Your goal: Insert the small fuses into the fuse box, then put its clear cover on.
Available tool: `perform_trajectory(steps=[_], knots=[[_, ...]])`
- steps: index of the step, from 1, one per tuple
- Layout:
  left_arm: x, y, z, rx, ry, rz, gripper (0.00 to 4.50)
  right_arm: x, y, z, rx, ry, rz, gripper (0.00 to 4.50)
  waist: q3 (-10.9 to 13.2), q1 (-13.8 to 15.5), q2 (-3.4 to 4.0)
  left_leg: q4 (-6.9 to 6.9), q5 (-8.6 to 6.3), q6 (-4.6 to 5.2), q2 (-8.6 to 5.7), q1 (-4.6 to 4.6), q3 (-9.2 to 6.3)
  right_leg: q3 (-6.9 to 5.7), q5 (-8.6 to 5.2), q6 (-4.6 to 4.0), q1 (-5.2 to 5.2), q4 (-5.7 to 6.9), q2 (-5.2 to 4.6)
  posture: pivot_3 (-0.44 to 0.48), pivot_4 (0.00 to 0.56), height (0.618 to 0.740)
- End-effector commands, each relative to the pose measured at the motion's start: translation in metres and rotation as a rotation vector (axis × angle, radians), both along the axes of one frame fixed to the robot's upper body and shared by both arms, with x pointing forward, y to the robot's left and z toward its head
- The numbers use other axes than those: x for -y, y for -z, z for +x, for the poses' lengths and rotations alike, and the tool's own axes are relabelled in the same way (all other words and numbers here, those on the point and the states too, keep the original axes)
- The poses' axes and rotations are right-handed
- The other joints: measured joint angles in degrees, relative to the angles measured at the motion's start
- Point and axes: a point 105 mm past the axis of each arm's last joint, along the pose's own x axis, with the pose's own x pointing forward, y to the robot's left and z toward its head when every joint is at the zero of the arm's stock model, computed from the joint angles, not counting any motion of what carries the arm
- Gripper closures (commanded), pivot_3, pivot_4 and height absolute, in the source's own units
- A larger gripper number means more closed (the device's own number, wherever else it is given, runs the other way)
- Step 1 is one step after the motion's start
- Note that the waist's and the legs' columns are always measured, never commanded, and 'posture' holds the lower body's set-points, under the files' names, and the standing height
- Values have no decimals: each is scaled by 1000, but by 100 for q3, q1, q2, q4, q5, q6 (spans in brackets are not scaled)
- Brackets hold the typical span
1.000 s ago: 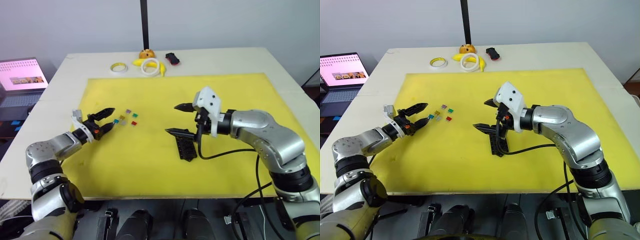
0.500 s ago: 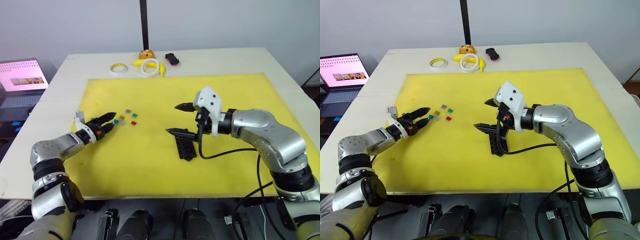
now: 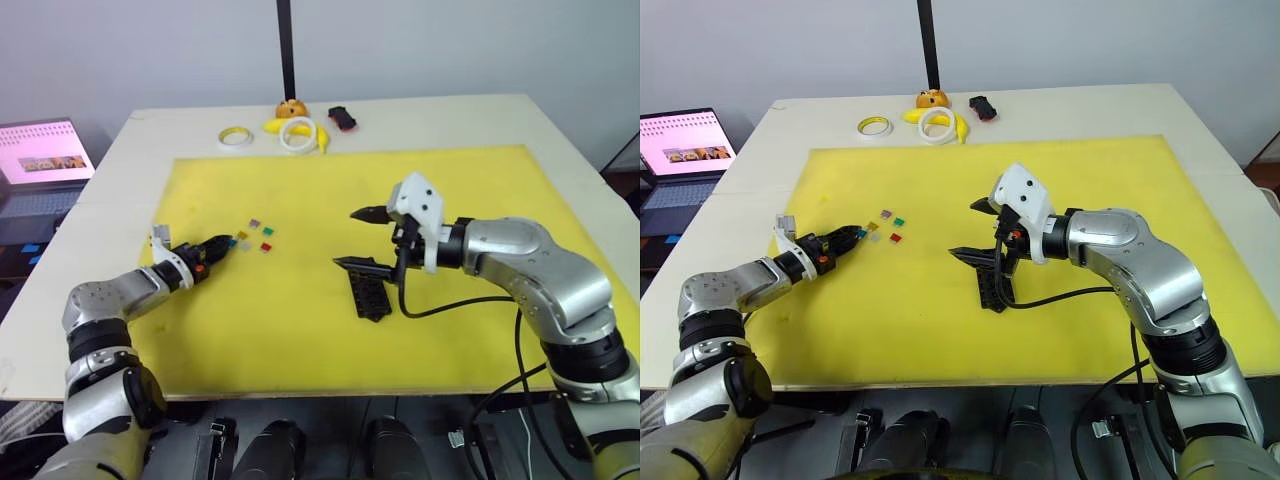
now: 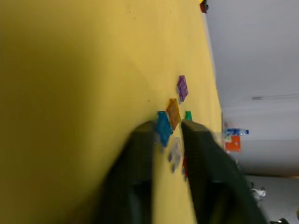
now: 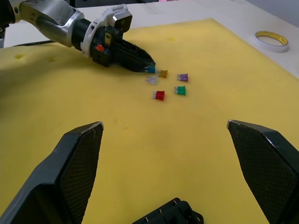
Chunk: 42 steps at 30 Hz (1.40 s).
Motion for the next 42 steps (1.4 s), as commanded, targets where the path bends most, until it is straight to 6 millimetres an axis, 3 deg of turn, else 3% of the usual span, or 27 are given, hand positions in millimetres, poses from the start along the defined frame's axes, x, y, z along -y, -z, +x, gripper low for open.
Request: perform_trajectory(steps=[1,7,11,14,17,22,27,35,40,42], knots=[[-15,29,-10,-114,-58,69,4485,5,-14,1,58,7,13,0,-6,-5,10,-1,0,0,0,1,3,1,0,0,0,0,0,0,150,740],[-42,-19,-24,13,-72,65,4485,11,-8,-5,32,-4,-6,0,-1,-161,-3,-12,0,0,13,-6,7,13,0,0,-21,2,10,0,150,740],[-43,-74,-43,181,13,49,4485,17,-11,-12,-12,-8,41,0,17,-235,-35,-19,-15,-18,23,-12,-4,48,0,0,-55,2,42,0,150,740],[-27,-102,-55,288,114,46,4485,19,-22,-13,-41,-1,126,0,19,-192,-39,-14,-20,-23,31,-17,-9,51,0,-1,-58,2,55,0,150,740],[9,-123,-64,404,274,45,4485,17,-37,-14,-96,-8,256,0,19,-87,-40,-3,-20,-24,27,-15,-8,53,2,-3,-48,-1,54,0,150,740],[63,-146,-62,533,422,-25,4485,11,-53,-18,-186,-33,424,0,21,14,-46,4,-21,-23,24,-14,-10,55,4,-7,-40,-7,54,0,150,740],[94,-167,-64,626,524,-132,4485,1,-68,-15,-305,-52,628,0,24,-57,-50,-1,-21,-23,30,-12,-6,58,4,-7,-44,-4,58,0,150,740],[113,-179,-57,656,541,-263,4485,-10,-73,0,-413,49,835,0,24,-152,-50,-9,-21,-23,34,-14,-6,60,4,-8,-54,0,63,0,150,740],[124,-179,-56,654,555,-306,4485,-18,-70,3,-430,89,863,0,23,-142,-50,-6,-21,-23,33,-14,-5,61,4,-7,-53,0,63,0,150,740],[124,-179,-56,651,555,-305,4500,-22,-70,1,-444,81,870,570,24,-152,-50,-7,-21,-23,33,-14,-5,62,4,-8,-53,0,64,0,150,740]])
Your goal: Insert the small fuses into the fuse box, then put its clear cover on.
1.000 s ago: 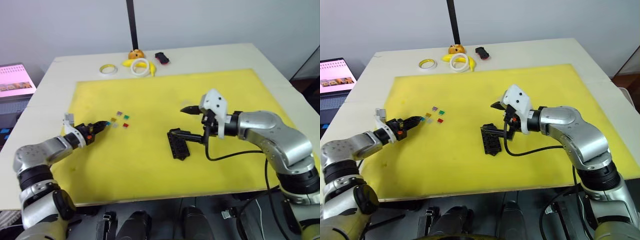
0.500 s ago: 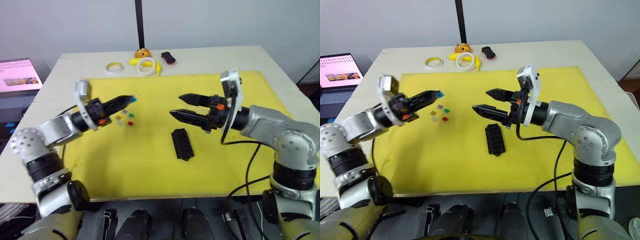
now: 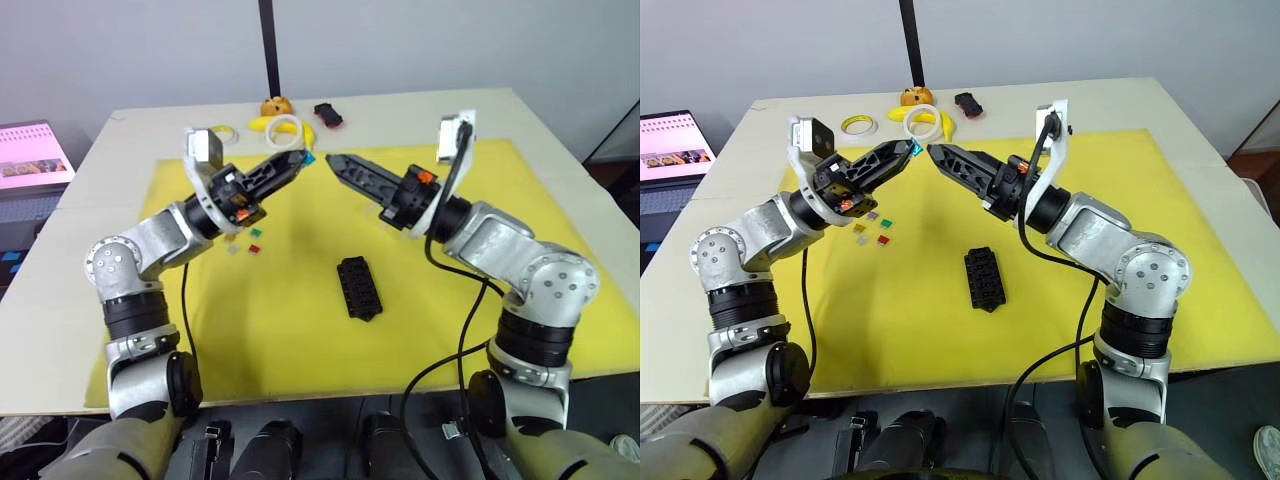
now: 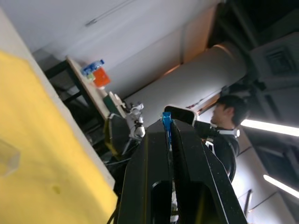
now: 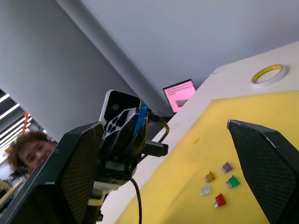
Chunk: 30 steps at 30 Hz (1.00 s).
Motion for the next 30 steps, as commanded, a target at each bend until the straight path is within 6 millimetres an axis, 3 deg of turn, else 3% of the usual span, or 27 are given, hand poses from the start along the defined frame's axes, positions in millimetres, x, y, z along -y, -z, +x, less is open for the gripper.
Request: perform_trajectory(steps=[1,2,10,13,15,30], knots=[[0,-12,-3,44,17,-29,4500,-7,-9,-9,27,-30,32,877,0,-11,0,0,0,0,0,0,0,1,0,0,0,0,1,0,150,740],[0,-12,-3,45,15,-28,4500,-9,-8,-10,24,-33,22,1283,0,-13,0,0,0,0,0,0,0,1,0,0,0,0,1,0,150,740],[-2,-7,-1,44,18,-27,4500,-10,-8,-9,15,-25,21,1283,0,-4,0,0,0,0,1,0,0,1,0,0,0,0,4,0,150,740],[-2,-4,-1,40,19,-26,4500,-10,-11,-11,25,-36,32,2052,0,-12,0,-1,0,0,1,0,0,1,0,0,-1,0,4,0,150,740],[-3,-3,0,39,20,-28,4500,-10,-12,-11,20,-37,35,3002,0,-16,0,-1,0,0,1,0,0,1,0,0,-1,0,4,0,150,740],[10,-10,1,43,39,-25,4500,-12,-16,-9,8,-33,47,3002,0,-8,0,-1,0,0,1,0,0,2,0,0,-1,-1,5,0,150,740]])
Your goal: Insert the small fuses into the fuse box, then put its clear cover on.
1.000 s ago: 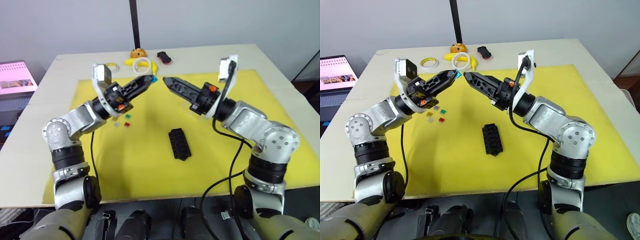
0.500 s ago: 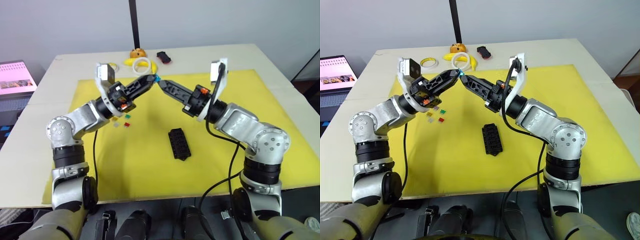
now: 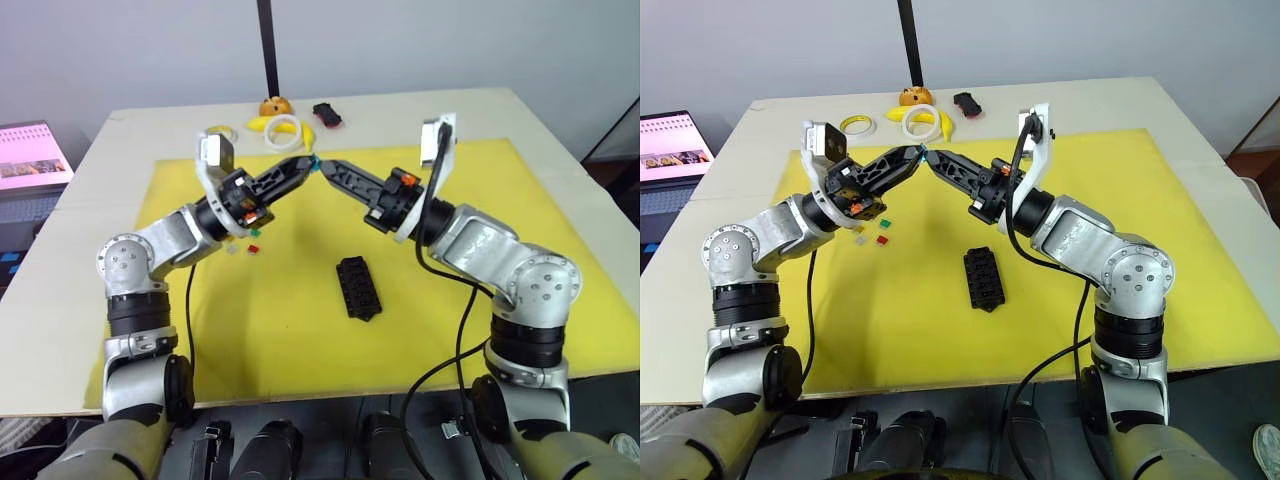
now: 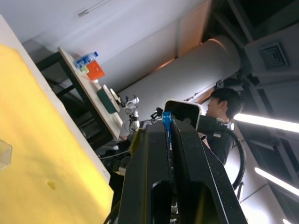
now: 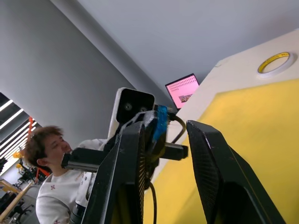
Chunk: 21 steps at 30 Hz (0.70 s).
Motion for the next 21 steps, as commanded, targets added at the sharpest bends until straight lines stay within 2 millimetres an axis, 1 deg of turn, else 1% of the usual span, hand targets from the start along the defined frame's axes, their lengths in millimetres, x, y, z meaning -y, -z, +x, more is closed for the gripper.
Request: perform_trajectory(steps=[1,3,5,6,8,13,21], knots=[[4,-16,-1,34,3,-24,4500,1,-15,-5,41,-5,41,3002,0,2,0,0,0,0,0,0,0,0,0,0,0,0,0,0,150,740],[7,-17,0,27,-2,-31,4500,1,-16,-6,44,-9,41,3002,0,5,0,0,0,0,0,0,0,0,0,0,0,0,0,0,150,740],[10,-18,-1,30,2,-31,4500,1,-12,-7,41,-11,28,3559,0,5,0,1,0,0,0,0,0,0,0,0,0,0,0,0,150,740],[11,-18,-2,33,5,-27,4500,0,-11,-8,41,-12,26,3939,0,2,0,0,0,0,0,-1,0,0,0,0,0,0,0,0,150,740],[12,-18,-3,32,6,-24,4500,0,-11,-9,41,-14,30,4440,0,-2,0,0,0,0,0,0,1,1,0,0,0,0,0,0,150,740],[14,-14,-3,18,4,-18,4500,2,-18,-11,49,-15,73,4440,0,3,0,0,0,0,1,0,1,1,0,0,0,0,0,0,150,740],[14,-9,-5,22,9,15,4500,5,-22,-17,71,-33,71,4440,0,4,0,1,0,0,0,0,1,1,0,0,0,-1,1,0,150,740]])
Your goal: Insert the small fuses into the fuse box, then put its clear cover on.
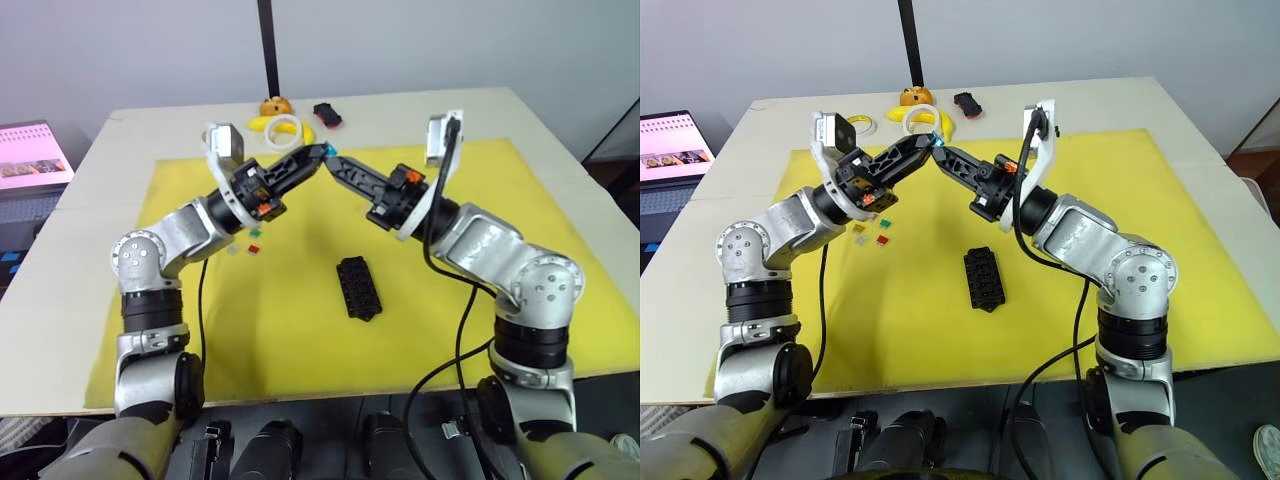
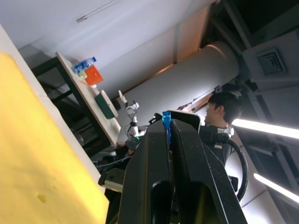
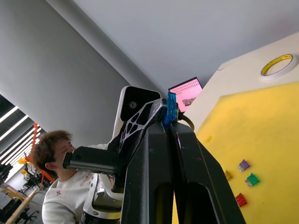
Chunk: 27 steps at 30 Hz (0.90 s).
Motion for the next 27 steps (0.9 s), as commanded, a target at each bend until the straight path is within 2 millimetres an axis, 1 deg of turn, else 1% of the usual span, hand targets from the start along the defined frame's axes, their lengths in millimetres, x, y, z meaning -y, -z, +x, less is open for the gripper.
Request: perform_trajectory(steps=[1,4,7,9,10,19,22,27], knots=[[2,-1,-6,30,17,31,4500,0,-21,-16,94,-44,42,4440,0,-2,0,0,0,0,0,0,0,0,0,0,0,0,0,0,150,740],[2,0,-6,30,15,33,4500,0,-25,-18,115,-44,33,4440,0,0,0,0,0,0,0,0,0,0,0,0,0,0,0,0,150,740],[2,1,-6,32,14,33,4500,2,-25,-17,107,-33,36,3570,0,-1,0,-1,0,0,0,0,0,0,0,0,0,-1,0,0,150,740],[2,1,-6,33,14,31,4500,2,-23,-17,107,-30,17,2581,0,2,0,-1,0,0,0,0,0,0,0,0,0,-1,0,0,150,740],[2,1,-6,34,15,30,4500,2,-23,-17,105,-30,11,2225,0,5,0,0,0,0,0,0,0,0,0,0,0,-1,0,0,150,740],[5,0,-8,44,29,33,4500,6,-18,-11,89,-12,-12,2225,0,12,0,0,0,0,0,0,1,0,0,0,0,-2,0,0,150,740],[4,-2,-8,46,27,32,4500,7,-14,-11,90,-5,-46,2225,0,10,0,0,0,0,0,0,1,0,0,0,0,-2,0,0,150,740],[2,-2,-9,52,32,37,4500,11,-16,-13,86,-6,-60,2225,0,13,0,-1,0,0,0,0,1,0,0,0,0,-2,0,0,150,740]])
